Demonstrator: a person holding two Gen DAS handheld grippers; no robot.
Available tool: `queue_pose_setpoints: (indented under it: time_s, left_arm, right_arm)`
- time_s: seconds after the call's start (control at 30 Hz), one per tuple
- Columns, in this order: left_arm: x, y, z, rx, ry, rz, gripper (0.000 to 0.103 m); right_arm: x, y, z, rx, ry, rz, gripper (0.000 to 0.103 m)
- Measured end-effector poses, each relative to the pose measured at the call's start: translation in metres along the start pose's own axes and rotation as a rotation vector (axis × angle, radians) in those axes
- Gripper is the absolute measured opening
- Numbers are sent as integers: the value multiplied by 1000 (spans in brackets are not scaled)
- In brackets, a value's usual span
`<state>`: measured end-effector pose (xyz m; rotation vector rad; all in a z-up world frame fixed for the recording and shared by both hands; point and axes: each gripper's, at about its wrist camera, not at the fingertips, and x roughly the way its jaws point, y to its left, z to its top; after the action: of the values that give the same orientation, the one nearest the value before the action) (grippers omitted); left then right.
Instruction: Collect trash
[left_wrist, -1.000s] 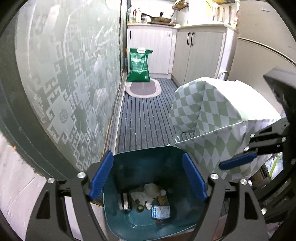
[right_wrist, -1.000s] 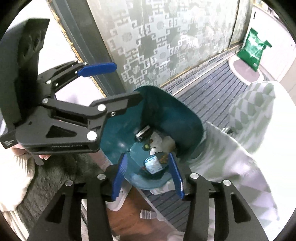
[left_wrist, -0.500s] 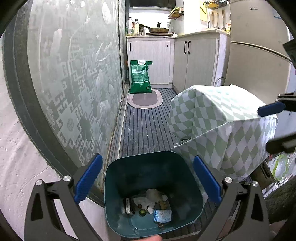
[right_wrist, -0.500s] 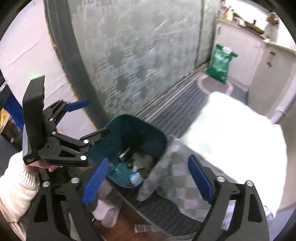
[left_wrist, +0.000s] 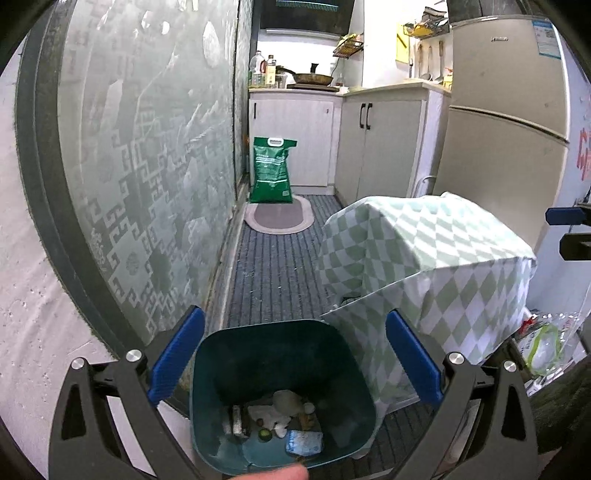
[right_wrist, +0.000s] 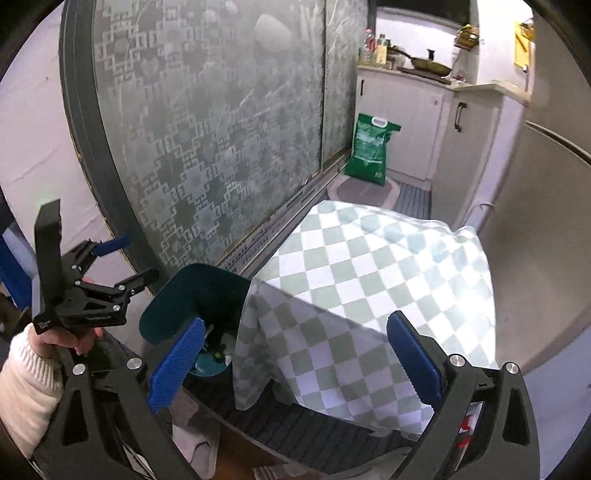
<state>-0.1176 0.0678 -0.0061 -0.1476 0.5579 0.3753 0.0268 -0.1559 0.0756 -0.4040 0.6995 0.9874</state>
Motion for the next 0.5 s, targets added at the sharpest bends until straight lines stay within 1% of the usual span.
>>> queue_pose_setpoints:
  time_s: [0.17, 0.33, 0.5]
  left_arm:
    - [-2, -7, 2, 1, -7, -5, 100]
    - [-3, -11, 2, 6, -14, -18, 100]
    - [-3, -12, 4, 4, -18, -22, 100]
  right_arm:
    - [-19, -9, -7, 29, -49, -6, 100]
    - [-35, -11, -14, 20, -83, -7, 100]
    - [-37, -15, -17, 32, -82, -11, 100]
